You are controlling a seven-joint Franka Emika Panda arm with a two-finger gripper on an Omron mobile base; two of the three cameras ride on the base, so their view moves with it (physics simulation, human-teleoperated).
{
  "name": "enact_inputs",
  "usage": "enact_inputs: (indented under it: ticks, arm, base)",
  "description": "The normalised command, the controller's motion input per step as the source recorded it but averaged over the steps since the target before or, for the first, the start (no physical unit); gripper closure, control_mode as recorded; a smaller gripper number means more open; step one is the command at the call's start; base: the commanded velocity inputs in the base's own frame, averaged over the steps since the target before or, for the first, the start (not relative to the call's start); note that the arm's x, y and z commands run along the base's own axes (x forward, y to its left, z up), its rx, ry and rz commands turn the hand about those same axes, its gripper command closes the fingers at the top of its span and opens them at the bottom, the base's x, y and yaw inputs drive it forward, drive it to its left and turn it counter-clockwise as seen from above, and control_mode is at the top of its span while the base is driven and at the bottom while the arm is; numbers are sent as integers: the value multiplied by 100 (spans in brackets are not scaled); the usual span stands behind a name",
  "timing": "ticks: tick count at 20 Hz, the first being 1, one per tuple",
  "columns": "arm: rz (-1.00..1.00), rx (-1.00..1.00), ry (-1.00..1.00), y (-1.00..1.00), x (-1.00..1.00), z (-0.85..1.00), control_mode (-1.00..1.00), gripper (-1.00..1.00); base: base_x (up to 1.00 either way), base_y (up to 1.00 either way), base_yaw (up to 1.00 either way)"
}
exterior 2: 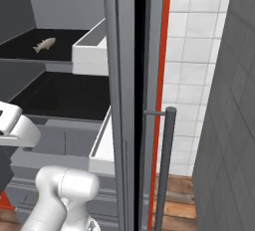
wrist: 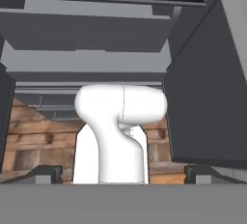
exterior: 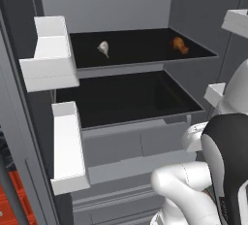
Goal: Gather the potato and mushroom from the fridge and place them on a tray on the dining counter. Then gather the fish and chicken drumstick from the fridge and place them on the other tray.
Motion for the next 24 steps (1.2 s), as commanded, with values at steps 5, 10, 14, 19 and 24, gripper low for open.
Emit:
enact_inputs:
  ticks: [5, 10, 14, 19, 24]
  arm:
    - [0, 0, 0, 0, 0, 0, 100, -100]
    - [0, 0, 0, 0, 0, 0, 100, -100]
    - [1, 0, -3, 0, 0, 10, -100, -100]
    - [4, 0, -12, -1, 8, 61, -100, -100]
    - [4, 0, -6, -1, 43, 57, -100, -100]
  base:
    - [75, 0, 0]
    - [29, 0, 3]
    - [0, 0, 4]
    - [0, 0, 0]
    - [0, 0, 0]
